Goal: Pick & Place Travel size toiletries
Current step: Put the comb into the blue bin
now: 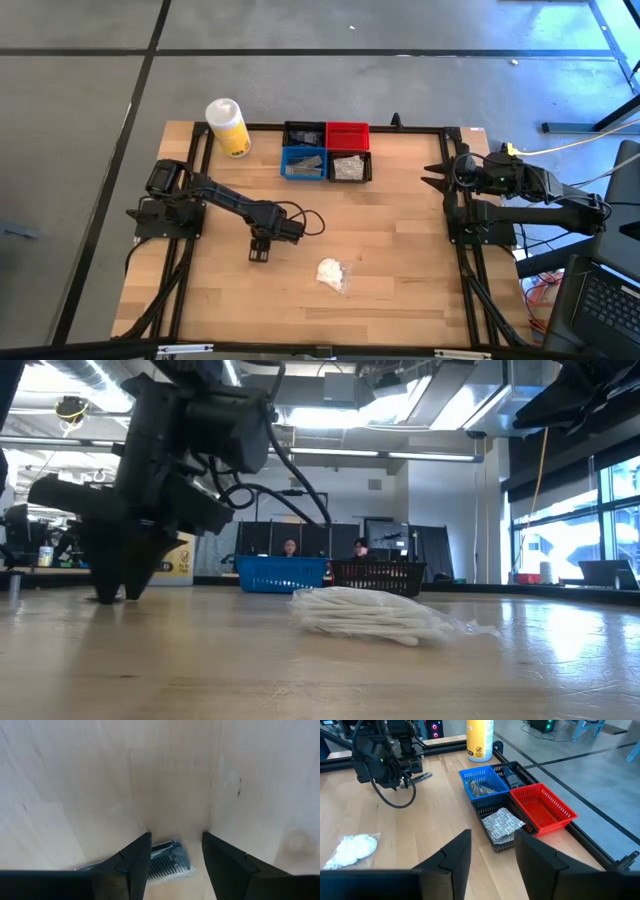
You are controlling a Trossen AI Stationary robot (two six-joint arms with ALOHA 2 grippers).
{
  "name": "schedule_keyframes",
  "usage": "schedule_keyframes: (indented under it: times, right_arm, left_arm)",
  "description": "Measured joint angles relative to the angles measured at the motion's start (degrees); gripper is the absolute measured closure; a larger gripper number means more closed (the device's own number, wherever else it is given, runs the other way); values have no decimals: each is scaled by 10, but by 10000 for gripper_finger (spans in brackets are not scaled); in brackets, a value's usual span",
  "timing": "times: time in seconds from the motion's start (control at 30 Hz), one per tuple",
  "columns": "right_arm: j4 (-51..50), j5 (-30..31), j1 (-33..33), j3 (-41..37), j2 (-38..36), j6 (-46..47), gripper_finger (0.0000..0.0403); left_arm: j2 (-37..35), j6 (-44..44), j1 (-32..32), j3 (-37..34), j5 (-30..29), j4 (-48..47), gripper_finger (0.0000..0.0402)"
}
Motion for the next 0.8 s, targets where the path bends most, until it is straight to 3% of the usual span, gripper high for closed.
schedule_keyframes:
  times: [0.33,0.8]
  right_arm:
    - [0,0,0,0,0,0,238]
    - [0,0,0,0,0,0,224]
  left_arm:
    - [2,2,0,-3,-13,-23,250]
    - [2,32,-1,-3,-31,-31,339]
